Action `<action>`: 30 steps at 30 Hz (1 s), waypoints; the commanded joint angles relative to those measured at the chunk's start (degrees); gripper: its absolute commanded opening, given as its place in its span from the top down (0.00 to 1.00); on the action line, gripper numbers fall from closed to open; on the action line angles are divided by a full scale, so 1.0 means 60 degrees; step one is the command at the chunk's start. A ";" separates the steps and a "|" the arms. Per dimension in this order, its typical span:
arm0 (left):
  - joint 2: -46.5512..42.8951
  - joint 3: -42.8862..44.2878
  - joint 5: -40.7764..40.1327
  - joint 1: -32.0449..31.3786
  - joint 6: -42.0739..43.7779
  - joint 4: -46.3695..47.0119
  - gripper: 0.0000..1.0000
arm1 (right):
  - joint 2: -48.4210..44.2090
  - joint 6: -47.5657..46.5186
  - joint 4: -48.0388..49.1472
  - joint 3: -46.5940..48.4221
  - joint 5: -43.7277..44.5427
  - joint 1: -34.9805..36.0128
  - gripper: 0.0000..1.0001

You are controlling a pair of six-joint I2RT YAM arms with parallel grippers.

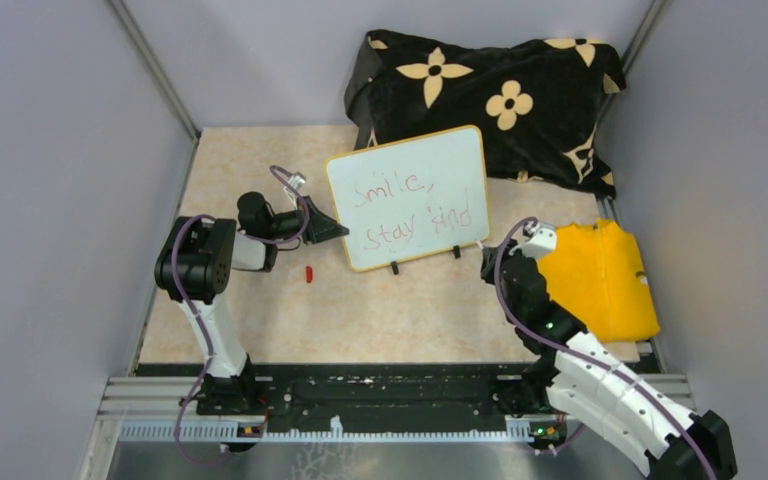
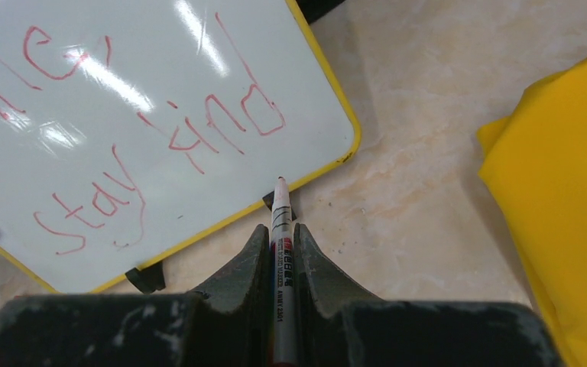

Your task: Write a sentence on the whiteboard

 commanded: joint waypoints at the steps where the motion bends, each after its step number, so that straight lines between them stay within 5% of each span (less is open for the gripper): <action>1: 0.0248 -0.0033 -0.0435 -0.0029 0.0154 -0.0977 0.95 | 0.0422 0.0618 0.0633 0.0502 -0.0056 -0.0356 1.00; 11: 0.0299 -0.0030 -0.0435 -0.0029 0.0126 -0.0949 0.95 | 0.1107 0.1550 0.1116 0.0502 -0.1040 -0.1469 1.00; 30: 0.0290 -0.0020 -0.0420 -0.0029 0.0022 -0.0827 0.95 | 0.2349 0.1873 0.2446 0.0671 -0.1157 -0.1837 1.00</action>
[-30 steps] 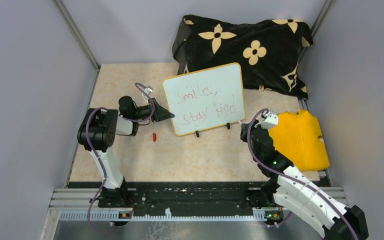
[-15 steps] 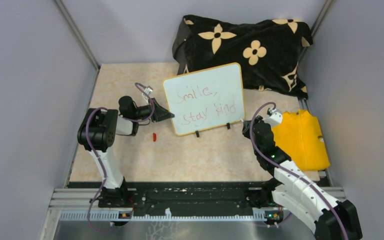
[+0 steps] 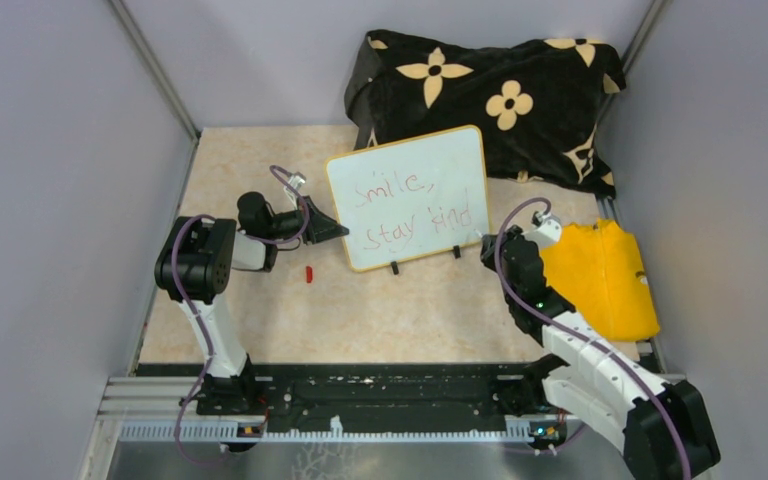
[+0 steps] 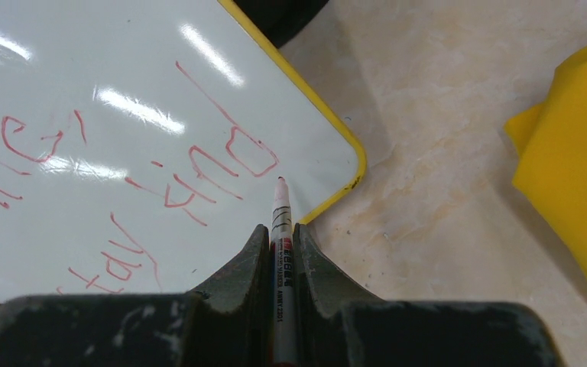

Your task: Write a sentence on the whiteboard

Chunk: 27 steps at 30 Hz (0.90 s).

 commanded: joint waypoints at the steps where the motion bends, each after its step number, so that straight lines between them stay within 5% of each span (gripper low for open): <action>1: 0.0285 -0.0029 -0.0420 -0.0029 0.0033 -0.0827 0.95 | 0.0277 0.0185 0.0819 0.0568 -0.0052 -0.0354 1.00; 27: 0.0313 -0.0002 -0.0420 -0.0029 0.0011 -0.0833 0.94 | 0.1693 0.0259 0.1776 0.0798 -0.0233 -0.0728 1.00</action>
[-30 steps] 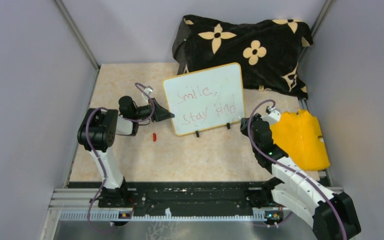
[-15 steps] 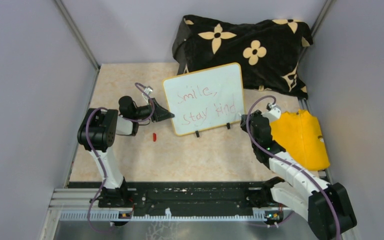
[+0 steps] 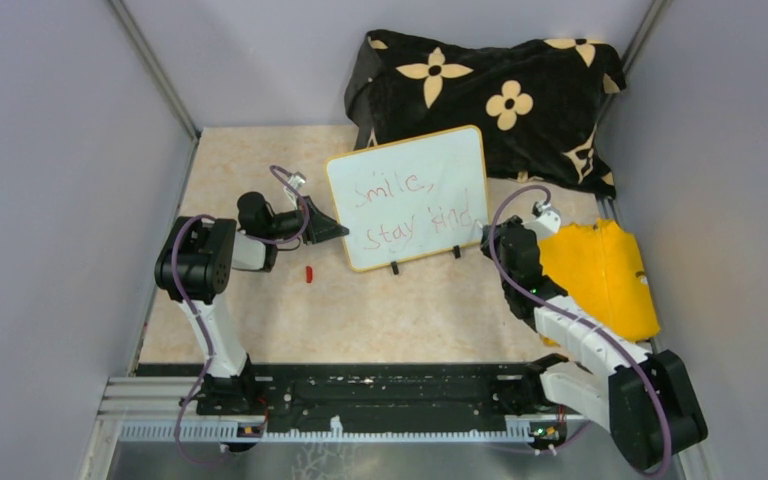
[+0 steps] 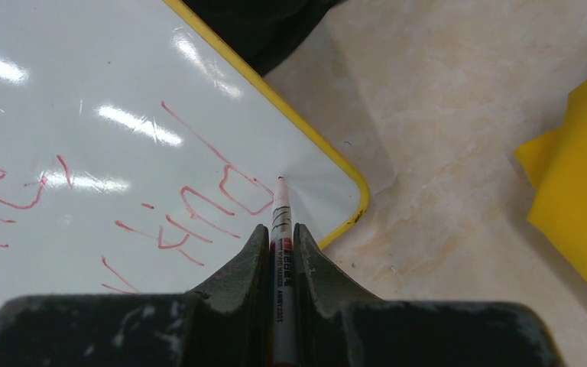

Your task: Write a sentence on the whiteboard

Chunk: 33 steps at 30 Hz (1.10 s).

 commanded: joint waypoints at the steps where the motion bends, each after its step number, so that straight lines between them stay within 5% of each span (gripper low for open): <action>1: 0.0324 -0.0008 -0.0420 -0.0031 0.0030 -0.0834 0.95 | 0.0181 0.0085 0.0615 0.0426 -0.0009 -0.0126 1.00; 33: 0.0321 -0.0023 -0.0460 -0.0029 -0.0051 -0.0805 0.94 | 0.0048 0.0058 0.0375 0.0039 -0.0088 -0.0201 1.00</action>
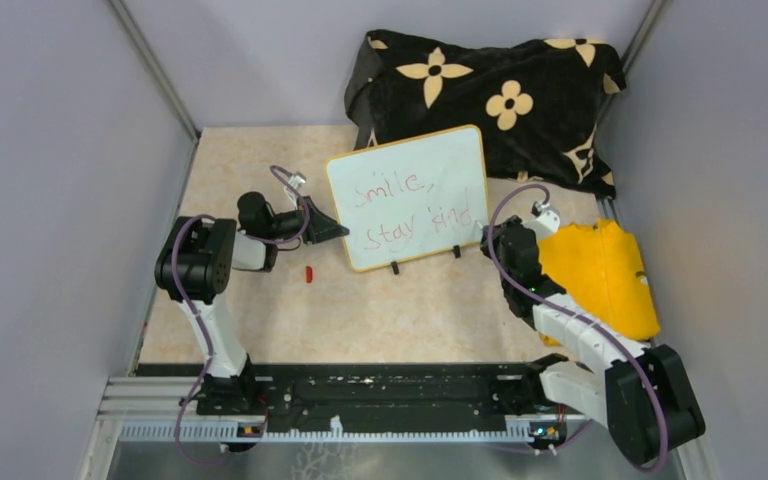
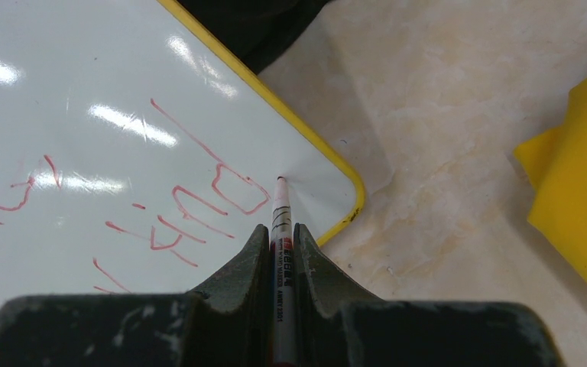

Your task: Write a sentence on the whiteboard

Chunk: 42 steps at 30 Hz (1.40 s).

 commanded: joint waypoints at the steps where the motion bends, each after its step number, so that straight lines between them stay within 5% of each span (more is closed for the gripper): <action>1: 0.0327 -0.0023 -0.0485 -0.0022 -0.0051 -0.0805 0.93 | -0.0284 0.0061 0.0165 0.0066 -0.0033 -0.0100 1.00; 16: 0.0277 -0.0023 -0.0483 -0.0037 -0.0142 -0.0710 0.87 | -0.1055 0.0115 -0.0546 0.0324 -0.0172 -0.0093 1.00; 28: 0.0116 -0.0135 -0.0436 -0.0037 -0.0524 -0.0067 0.70 | -0.2716 -0.0164 -0.1983 0.0926 -0.1218 -0.0086 1.00; 35: -0.0293 -0.0437 -0.0575 -0.0037 -0.0202 -0.0079 0.49 | -0.3512 -0.0421 -0.2661 0.0971 -0.1717 -0.0086 1.00; 39: -0.0566 -0.0559 -0.0653 -0.0037 -0.0040 -0.0298 0.22 | -0.3771 -0.0528 -0.2961 0.0917 -0.1939 -0.0085 1.00; 40: -0.0666 -0.0613 -0.0680 -0.0037 0.0016 -0.0379 0.08 | -0.3823 -0.0551 -0.2995 0.0898 -0.1966 -0.0086 1.00; 42: -0.0931 -0.0686 -0.0773 -0.0015 0.0246 -0.0711 0.01 | -0.3908 -0.0597 -0.3051 0.0873 -0.2095 -0.0086 1.00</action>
